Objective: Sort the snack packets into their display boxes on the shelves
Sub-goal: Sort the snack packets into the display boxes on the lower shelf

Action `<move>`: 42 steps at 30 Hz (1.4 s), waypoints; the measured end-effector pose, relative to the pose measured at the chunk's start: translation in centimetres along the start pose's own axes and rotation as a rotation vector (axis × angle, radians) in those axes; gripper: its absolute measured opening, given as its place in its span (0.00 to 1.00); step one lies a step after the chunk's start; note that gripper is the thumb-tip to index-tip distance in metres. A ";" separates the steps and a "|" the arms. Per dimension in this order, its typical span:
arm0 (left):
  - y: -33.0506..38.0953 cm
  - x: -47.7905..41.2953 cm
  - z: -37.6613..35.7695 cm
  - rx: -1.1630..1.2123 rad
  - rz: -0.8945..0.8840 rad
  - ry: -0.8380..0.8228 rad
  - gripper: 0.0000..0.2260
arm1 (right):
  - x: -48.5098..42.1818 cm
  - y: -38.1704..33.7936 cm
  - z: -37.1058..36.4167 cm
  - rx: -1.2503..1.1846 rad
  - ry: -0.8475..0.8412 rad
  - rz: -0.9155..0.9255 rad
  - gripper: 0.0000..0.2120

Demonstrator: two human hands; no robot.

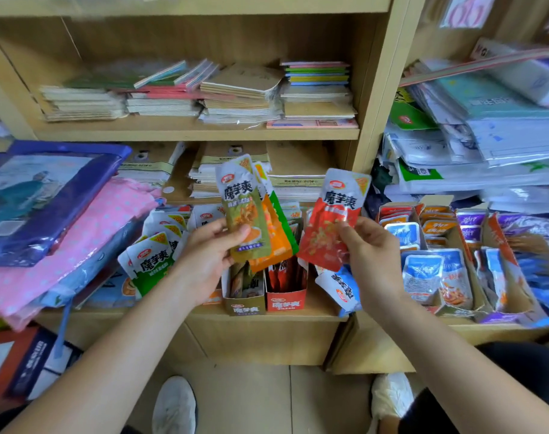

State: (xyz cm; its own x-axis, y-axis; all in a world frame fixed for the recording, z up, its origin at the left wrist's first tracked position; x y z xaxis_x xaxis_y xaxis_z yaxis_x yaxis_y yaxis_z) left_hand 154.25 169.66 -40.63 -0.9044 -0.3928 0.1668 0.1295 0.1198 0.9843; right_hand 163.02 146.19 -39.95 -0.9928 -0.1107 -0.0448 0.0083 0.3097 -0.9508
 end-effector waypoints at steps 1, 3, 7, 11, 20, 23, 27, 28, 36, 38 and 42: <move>0.1 -0.1 0.7 0.013 -0.008 0.019 0.15 | -0.1 -0.4 0.6 0.072 0.031 0.068 0.07; 0.2 -0.3 2.2 0.018 -0.019 0.081 0.12 | -0.2 -0.8 1.2 0.217 0.048 0.179 0.08; 0.0 -0.3 4.1 -0.001 -0.028 0.151 0.07 | 0.6 -0.5 0.1 0.483 -0.021 0.330 0.06; 0.0 -0.1 4.4 -0.027 -0.043 0.144 0.08 | 1.0 -0.5 -1.4 0.554 0.001 0.428 0.05; 0.4 -0.1 5.5 -0.018 -0.066 0.155 0.12 | 0.4 -2.6 -1.0 0.715 0.127 0.662 0.08; 0.5 -0.2 5.2 -0.031 -0.071 0.139 0.16 | 0.2 -2.3 -0.9 0.792 0.077 0.625 0.12; 0.3 -0.3 4.5 -0.039 -0.070 0.105 0.16 | 0.3 0.3 -2.2 0.651 -0.113 0.450 0.05; 0.3 -0.2 4.4 -0.037 -0.068 0.089 0.17 | 0.4 1.2 -2.5 0.565 -0.162 0.358 0.04; -0.2 -0.1 3.3 -0.005 -0.006 -0.015 0.17 | 3.0 5.2 -5.2 1.023 -0.615 0.372 0.08; -0.3 0.0 3.0 0.001 -0.007 -0.045 0.16 | 3.1 4.4 -4.9 0.985 -0.596 0.426 0.08; -0.1 0.1 2.2 -0.019 -0.034 -0.112 0.18 | 2.6 0.9 -3.3 0.714 -0.383 0.439 0.06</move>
State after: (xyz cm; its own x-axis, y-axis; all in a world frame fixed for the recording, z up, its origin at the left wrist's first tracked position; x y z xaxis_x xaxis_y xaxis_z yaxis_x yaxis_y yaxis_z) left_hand 153.29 171.58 -40.88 -0.9482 -0.2915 0.1264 0.1043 0.0901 0.9905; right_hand 160.10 149.29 -39.92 -0.7771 -0.4657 -0.4234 0.5727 -0.2440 -0.7826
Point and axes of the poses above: each hand's wrist, its own x-axis away from the middle knuckle, its own z-axis out of the back of the hand, y = z × x, the point moved 7 cm from there along -x, towards the middle knuckle, and after that the axes turned 13 degrees about -x, right-handed, at the moved point
